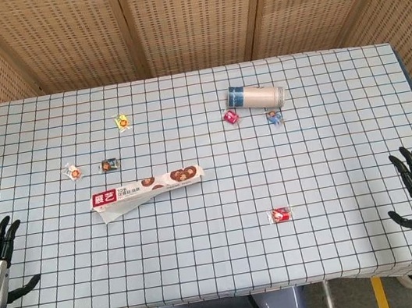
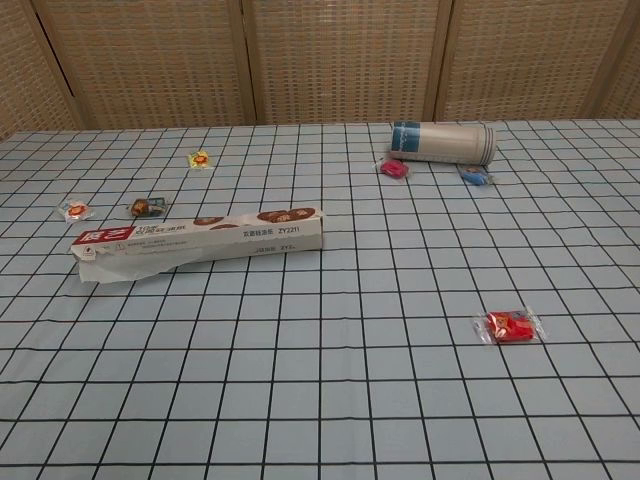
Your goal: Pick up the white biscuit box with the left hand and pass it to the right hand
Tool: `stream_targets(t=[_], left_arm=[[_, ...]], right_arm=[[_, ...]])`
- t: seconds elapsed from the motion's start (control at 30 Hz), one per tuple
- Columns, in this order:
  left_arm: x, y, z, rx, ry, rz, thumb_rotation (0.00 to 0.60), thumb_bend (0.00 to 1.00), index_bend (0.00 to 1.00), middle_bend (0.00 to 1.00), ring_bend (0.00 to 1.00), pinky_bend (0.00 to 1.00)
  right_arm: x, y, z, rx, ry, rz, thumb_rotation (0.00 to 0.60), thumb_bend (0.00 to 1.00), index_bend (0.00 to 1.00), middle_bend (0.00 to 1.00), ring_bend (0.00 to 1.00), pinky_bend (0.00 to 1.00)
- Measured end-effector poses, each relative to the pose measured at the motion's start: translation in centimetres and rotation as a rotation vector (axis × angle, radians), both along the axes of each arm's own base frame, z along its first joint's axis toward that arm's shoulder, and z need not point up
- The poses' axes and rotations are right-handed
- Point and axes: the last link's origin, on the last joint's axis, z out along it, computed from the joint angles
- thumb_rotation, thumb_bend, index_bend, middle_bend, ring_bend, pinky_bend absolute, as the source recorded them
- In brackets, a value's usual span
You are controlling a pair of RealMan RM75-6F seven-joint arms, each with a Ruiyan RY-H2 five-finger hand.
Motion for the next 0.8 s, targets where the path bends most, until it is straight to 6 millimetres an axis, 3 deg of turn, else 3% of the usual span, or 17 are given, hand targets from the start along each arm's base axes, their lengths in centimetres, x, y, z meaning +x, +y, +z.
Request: stream_targets(t=[0.2,0.3,0.47,0.57,0.8], left_arm=[[-0.1,0.3,-0.3,-0.018,-0.005,0.001,0.6,0.0,0.0,0.0,0.0,0.0],[0.1,1.5,-0.8,-0.037,-0.013,-0.01,0.6,0.0,0.0,0.0,0.0,0.0],[1.1,5.6,-2.3,-0.103,-0.006,-0.043,0.6,0.0,0.0,0.0,0.0,0.01],[1.9,8.8,-4.1,-0.168,0.011,-0.055,0.6,0.0,0.01,0.0,0.0,0.1],[3.5,14.8,-9.6,-0.292,0.065,-0.057,0.6,0.07,0.17,0.08,0.12,0.22]], right_arm=[[0.0,-0.1,0.1,0.0,-0.002,-0.001,0.6,0.0,0.0,0.0,0.0,0.0],[-0.1,-0.1,0.1,-0.001,-0.003,-0.005,0.6,0.0,0.0,0.0,0.0,0.0],[-0.3,-0.4,0.0,0.004,-0.002,-0.019,0.6,0.0,0.0,0.0,0.0,0.0],[-0.4,-0.7,-0.1,0.003,-0.001,-0.027,0.6,0.0,0.0,0.0,0.0,0.0],[-0.9,-1.0,-0.1,-0.002,0.005,-0.049,0.6,0.0,0.0,0.0,0.0,0.0]])
